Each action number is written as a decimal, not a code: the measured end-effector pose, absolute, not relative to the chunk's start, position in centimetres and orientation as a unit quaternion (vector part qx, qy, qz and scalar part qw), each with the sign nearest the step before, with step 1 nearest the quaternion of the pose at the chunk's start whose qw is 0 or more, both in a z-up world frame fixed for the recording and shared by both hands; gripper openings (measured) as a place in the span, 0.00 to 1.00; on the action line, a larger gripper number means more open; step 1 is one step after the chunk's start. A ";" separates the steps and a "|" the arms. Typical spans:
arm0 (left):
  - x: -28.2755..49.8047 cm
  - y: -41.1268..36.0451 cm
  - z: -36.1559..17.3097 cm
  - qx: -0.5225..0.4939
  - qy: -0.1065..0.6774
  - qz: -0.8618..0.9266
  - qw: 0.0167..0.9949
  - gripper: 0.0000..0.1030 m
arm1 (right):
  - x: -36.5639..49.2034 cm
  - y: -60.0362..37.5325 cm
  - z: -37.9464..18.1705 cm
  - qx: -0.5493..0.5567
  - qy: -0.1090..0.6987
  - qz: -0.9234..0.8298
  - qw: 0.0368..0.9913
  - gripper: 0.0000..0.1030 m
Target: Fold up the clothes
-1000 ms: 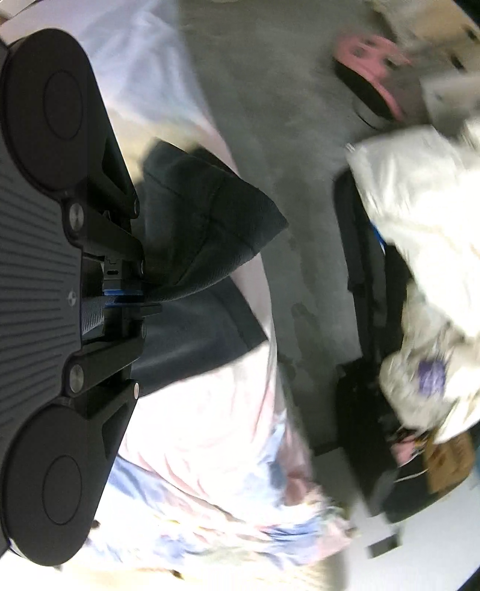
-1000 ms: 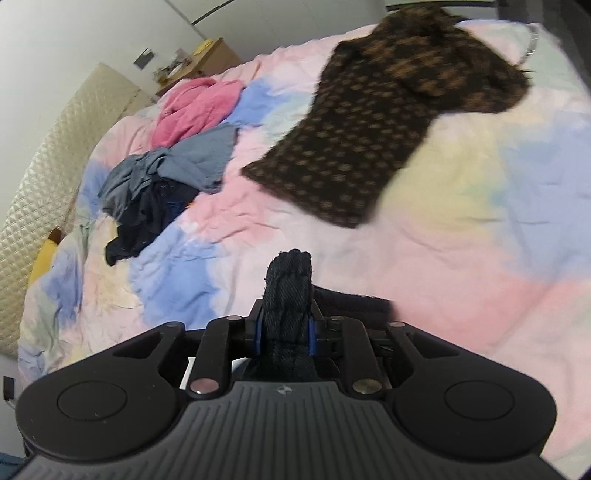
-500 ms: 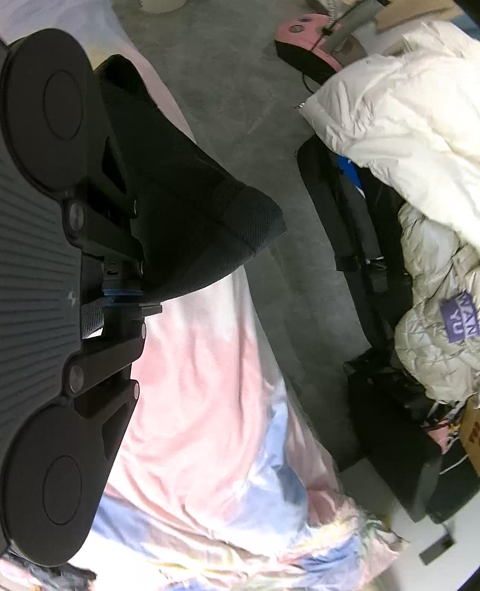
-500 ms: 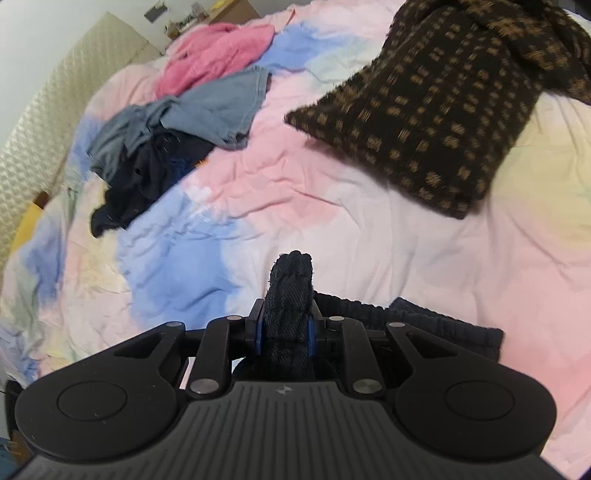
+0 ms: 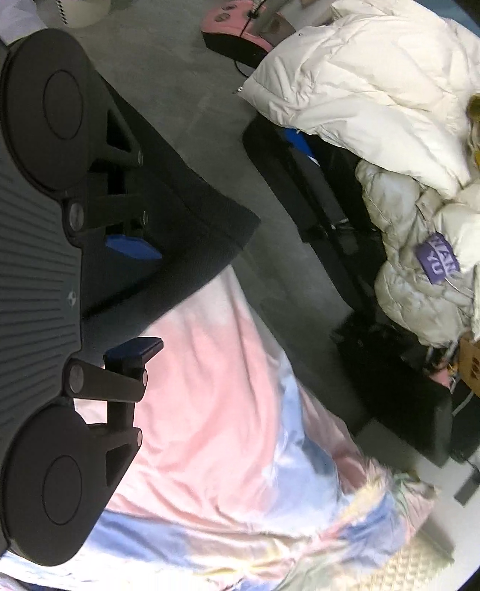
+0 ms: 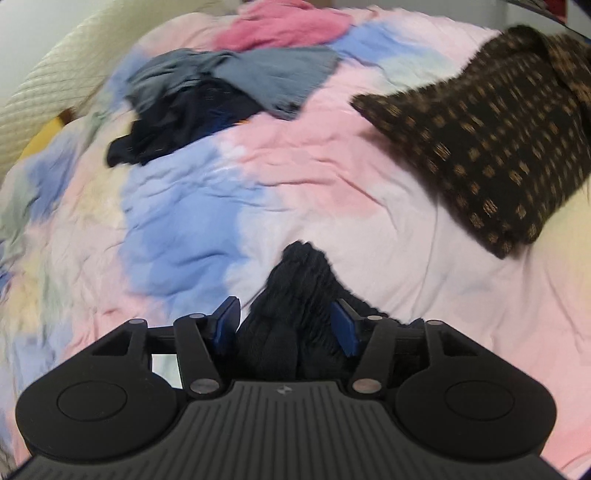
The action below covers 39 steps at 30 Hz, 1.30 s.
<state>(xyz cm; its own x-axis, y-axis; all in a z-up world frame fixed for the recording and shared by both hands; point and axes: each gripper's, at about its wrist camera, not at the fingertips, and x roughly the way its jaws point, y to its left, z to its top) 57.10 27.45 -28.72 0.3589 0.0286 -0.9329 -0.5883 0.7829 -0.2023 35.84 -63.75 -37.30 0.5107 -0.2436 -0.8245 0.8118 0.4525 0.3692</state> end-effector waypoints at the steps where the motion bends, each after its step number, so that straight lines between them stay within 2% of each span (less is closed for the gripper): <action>1: 56.4 27.1 -28.5 -0.262 0.529 0.190 0.784 0.50 | 35.4 -63.3 -36.9 0.395 0.356 -0.335 0.778 0.54; 5: 52.7 24.5 -28.9 -0.222 0.546 0.156 0.793 0.53 | 33.0 -61.2 -35.5 0.391 0.349 -0.321 0.789 0.63; 14: 44.9 14.3 -30.7 -0.161 0.585 0.056 0.793 0.53 | 25.2 -55.6 -36.0 0.377 0.385 -0.272 0.797 0.62; 21: 45.6 3.7 -32.5 -0.106 0.597 -0.034 0.794 0.53 | 20.6 -54.0 -37.5 0.388 0.398 -0.262 0.789 0.62; 31: 51.4 -8.9 -34.9 -0.040 0.564 -0.098 0.819 0.54 | 17.4 -59.8 -43.8 0.493 0.310 -0.284 0.762 0.67; 35: 52.8 -11.3 -36.5 -0.017 0.553 -0.105 0.827 0.63 | 17.2 -62.1 -46.2 0.533 0.258 -0.284 0.754 0.67; 39: 51.4 -11.7 -37.0 -0.025 0.536 -0.100 0.838 0.66 | 17.2 -63.5 -48.6 0.579 0.197 -0.281 0.740 0.83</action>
